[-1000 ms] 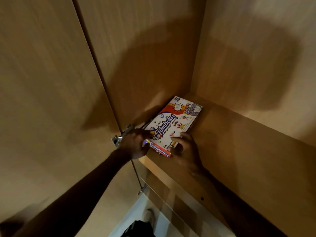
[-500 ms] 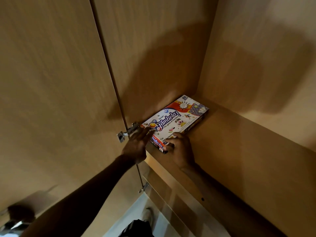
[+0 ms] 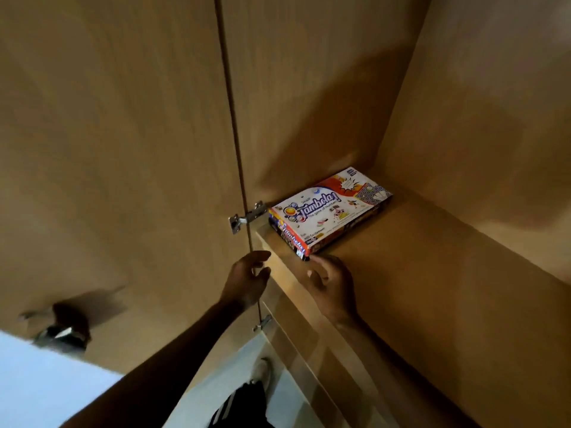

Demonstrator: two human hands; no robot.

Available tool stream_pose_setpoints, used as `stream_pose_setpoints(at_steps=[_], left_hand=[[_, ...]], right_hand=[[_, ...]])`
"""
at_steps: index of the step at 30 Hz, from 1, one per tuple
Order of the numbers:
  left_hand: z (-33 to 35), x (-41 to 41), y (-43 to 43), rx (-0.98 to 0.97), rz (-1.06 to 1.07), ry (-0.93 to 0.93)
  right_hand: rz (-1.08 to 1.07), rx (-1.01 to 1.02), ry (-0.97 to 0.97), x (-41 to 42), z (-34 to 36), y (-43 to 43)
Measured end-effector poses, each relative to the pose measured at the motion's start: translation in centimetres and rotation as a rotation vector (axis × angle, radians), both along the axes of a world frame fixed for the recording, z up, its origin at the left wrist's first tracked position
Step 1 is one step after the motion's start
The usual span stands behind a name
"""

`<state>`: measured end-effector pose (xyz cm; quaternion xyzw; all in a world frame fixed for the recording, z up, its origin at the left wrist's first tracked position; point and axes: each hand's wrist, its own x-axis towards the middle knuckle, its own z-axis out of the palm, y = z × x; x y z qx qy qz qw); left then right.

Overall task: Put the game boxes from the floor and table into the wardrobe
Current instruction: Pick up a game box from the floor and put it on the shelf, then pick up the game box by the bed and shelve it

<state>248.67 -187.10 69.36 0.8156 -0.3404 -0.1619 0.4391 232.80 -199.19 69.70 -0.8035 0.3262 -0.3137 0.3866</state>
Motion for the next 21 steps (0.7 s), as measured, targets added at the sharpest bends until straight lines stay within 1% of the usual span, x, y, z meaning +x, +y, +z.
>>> stream_pose_setpoints(at_steps=[1,3,6,10,11,17,21], left_hand=[[-0.3,-0.7,1.3,-0.046,0.034,0.042],[-1.1,-2.4,5.2,-0.090,0.127,0.119],[-2.4,-4.6,11.6,-0.080,0.257,0.211],[-3.9,-7.4,21.5,-0.099,0.502,0.291],[-4.1,-8.2,23.5,-0.107,0.552,0.308],[-5.4,-14.8,38.4,-0.161,0.911,0.373],[-5.7,-19.2,48.0,-0.213,1.113,0.373]], right_hand=[[0.004,0.048,0.003,-0.2,-0.2,0.9],[0.073,0.134,0.068,-0.5,-1.1,3.4],[0.231,0.196,0.134,-0.4,-2.1,7.5],[0.418,0.293,0.253,0.7,-2.7,14.8],[0.462,0.299,0.277,0.8,-2.9,16.3],[0.886,0.229,0.412,1.8,-4.4,29.7],[1.083,0.216,0.486,1.6,-4.5,40.2]])
